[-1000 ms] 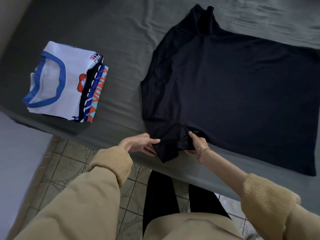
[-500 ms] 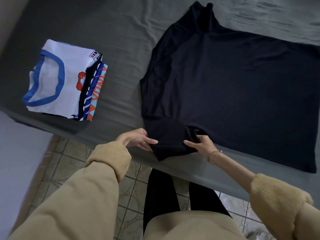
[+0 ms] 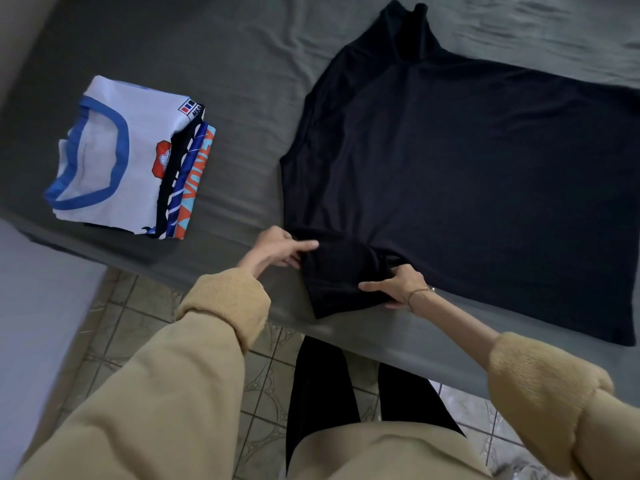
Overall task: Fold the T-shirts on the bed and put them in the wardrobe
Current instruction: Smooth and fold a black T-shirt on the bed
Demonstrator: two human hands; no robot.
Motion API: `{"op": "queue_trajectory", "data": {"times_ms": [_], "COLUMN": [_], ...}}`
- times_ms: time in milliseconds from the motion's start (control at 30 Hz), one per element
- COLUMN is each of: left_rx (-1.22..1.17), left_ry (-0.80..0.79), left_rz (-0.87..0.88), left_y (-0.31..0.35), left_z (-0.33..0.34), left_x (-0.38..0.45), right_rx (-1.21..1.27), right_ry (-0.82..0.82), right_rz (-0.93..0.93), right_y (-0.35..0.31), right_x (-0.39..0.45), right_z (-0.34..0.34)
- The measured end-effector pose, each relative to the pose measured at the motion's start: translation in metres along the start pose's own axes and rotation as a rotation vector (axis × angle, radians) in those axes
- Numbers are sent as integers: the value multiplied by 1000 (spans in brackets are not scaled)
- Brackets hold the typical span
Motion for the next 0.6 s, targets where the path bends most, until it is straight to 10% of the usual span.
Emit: {"op": "queue_trajectory", "data": {"times_ms": [167, 600], "left_rx": [-200, 17], "left_ry": [364, 193], "left_rz": [37, 81], "left_y": [-6, -5], "left_z": [-22, -28], "left_x": [9, 7], "right_rx": [18, -9], "right_ry": [-55, -181], "right_rz": [42, -70], "right_y": [5, -3], "right_x": [4, 13], "right_z": [5, 3]}}
Point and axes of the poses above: each hand's wrist, its own x-axis towards the middle knuckle, its own z-axis out of the palm, y = z × x, the point moved 4 cm from there along x, towards the middle knuckle
